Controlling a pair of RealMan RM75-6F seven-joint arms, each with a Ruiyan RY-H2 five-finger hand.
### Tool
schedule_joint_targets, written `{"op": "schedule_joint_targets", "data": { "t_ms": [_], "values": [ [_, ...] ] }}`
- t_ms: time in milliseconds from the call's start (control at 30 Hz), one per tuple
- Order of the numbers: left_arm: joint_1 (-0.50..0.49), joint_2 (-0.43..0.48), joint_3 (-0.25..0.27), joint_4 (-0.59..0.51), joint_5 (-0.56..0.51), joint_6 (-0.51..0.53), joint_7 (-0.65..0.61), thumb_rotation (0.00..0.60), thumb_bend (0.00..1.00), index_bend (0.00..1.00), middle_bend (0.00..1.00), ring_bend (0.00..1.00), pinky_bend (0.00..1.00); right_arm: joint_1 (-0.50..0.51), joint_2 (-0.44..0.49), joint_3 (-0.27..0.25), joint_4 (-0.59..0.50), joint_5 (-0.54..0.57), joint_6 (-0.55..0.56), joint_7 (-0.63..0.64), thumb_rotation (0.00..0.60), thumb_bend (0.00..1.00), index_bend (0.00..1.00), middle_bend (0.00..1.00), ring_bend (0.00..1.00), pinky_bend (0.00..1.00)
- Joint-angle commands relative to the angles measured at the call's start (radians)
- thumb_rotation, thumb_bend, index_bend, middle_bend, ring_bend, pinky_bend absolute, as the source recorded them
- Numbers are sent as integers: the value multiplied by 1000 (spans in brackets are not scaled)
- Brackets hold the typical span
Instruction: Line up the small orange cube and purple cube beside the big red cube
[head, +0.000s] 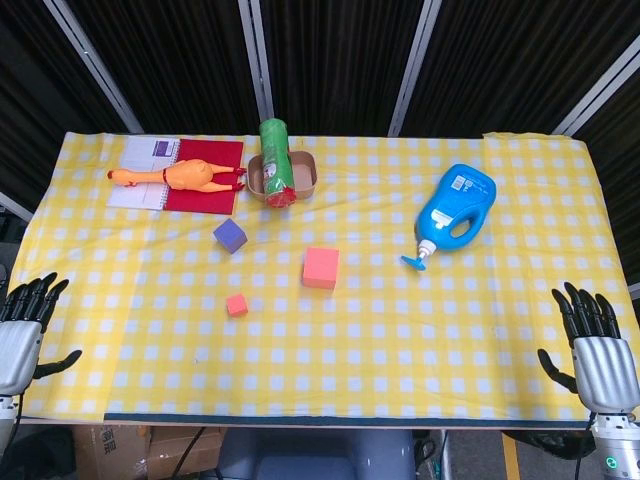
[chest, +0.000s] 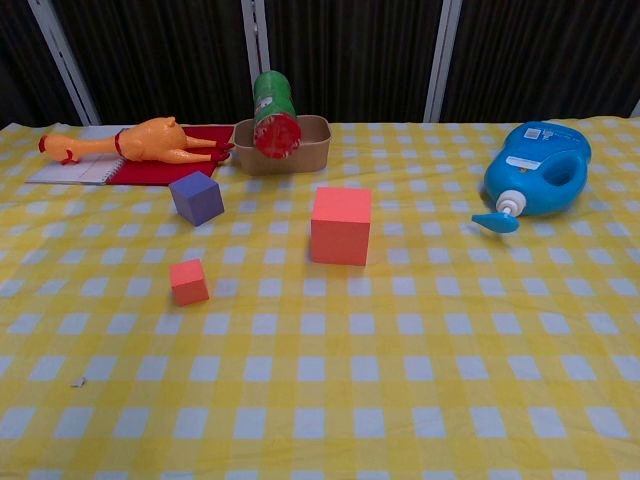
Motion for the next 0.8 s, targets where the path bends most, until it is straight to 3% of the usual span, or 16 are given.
{"op": "schedule_joint_targets", "data": {
  "t_ms": [33, 467, 633, 800],
  "values": [
    [0, 0, 0, 0, 0, 1, 0, 600, 179, 0, 0, 0, 5, 0, 0, 0, 0, 1, -1, 0, 600, 367, 0, 0, 0, 11],
    [-25, 8, -15, -1, -13, -33, 8, 600, 180, 0, 0, 0, 10, -1, 1, -1, -6, 6, -4, 2, 600, 367, 0, 0, 0, 11],
    [-101, 38, -64, -19, -45, -118, 35, 600, 183, 0, 0, 0, 22, -2, 6, -3, -11, 9, -9, 14, 600, 368, 0, 0, 0, 11],
    [-239, 76, -133, -19, -114, -295, 107, 600, 217, 0, 0, 0, 31, 1, 13, -1, -21, 20, -21, 29, 600, 367, 0, 0, 0, 11]
  ]
}}
